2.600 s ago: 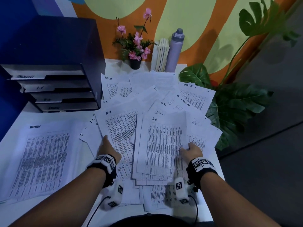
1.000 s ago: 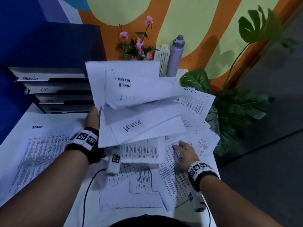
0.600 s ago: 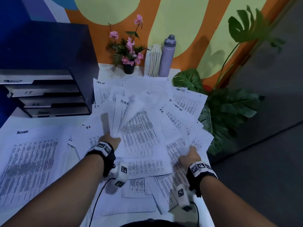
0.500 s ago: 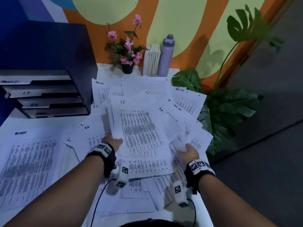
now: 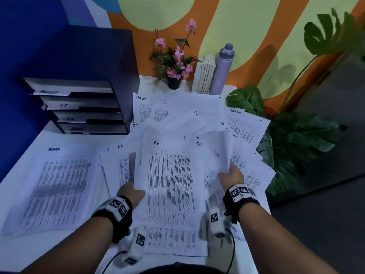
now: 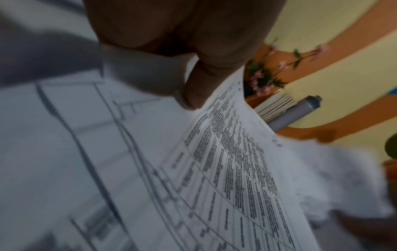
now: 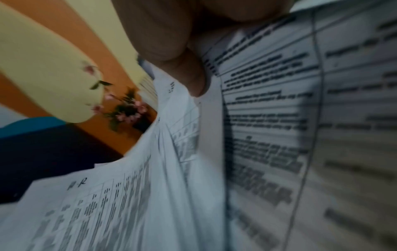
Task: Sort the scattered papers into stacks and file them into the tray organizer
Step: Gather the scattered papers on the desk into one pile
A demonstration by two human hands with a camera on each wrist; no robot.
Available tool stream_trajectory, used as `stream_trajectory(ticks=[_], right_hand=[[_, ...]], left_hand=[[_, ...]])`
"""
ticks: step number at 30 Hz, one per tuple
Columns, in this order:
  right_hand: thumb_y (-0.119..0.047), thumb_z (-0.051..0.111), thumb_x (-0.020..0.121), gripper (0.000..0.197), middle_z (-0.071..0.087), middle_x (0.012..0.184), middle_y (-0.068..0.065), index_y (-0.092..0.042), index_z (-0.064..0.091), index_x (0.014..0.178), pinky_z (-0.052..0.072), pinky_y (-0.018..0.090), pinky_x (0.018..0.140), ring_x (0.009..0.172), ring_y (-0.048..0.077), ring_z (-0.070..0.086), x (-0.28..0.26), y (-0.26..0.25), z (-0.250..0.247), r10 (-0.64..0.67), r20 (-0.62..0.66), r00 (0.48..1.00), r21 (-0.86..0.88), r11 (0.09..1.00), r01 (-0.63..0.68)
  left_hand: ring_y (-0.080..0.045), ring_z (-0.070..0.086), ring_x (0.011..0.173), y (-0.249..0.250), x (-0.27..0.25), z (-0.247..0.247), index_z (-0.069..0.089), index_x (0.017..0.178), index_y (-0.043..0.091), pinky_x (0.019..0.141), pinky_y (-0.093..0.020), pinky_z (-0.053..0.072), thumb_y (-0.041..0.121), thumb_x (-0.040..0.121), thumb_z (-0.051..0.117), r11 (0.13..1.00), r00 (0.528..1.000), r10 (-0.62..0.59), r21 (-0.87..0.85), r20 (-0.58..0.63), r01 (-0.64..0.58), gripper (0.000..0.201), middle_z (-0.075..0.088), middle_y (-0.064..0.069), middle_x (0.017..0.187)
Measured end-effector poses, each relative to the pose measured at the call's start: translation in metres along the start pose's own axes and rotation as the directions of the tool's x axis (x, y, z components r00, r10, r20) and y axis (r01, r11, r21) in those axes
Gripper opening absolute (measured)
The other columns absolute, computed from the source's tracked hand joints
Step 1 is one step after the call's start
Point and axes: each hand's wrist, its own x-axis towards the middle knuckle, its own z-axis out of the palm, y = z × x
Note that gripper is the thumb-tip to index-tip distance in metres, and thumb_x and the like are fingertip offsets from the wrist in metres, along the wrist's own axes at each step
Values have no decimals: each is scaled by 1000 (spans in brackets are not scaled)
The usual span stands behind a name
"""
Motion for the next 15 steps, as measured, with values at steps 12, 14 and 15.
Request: stream_trajectory(ticks=[12,14,15], right_hand=[[5,52,83,7,51,81,13,0,56,85,27,26,62,71,20,42,-15,-133,-105,-751,-349,560,-234,649,724],[4,52,84,5,49,79,12,0,54,84,30,30,59,69,18,40,-21,-140,-107,-708,-326,627,-107,686,719],[3,52,85,6,53,81,17,0,56,88,36,33,61,70,22,44,-22,-142,-106,-671,-316,671,-36,715,698]], left_hand=[[-33,56,111,-24,19,-60,15,148,44,85,-36,49,-15,88,43,936,872,303,-52,-384,-348,89,40,-12,146],[-33,55,116,-25,17,-58,23,147,42,87,-34,48,-15,89,43,933,874,316,-46,-368,-357,84,38,-5,148],[-32,60,105,-25,15,-56,24,146,44,82,-35,50,-13,90,44,929,876,315,-72,-364,-364,82,43,-3,142]])
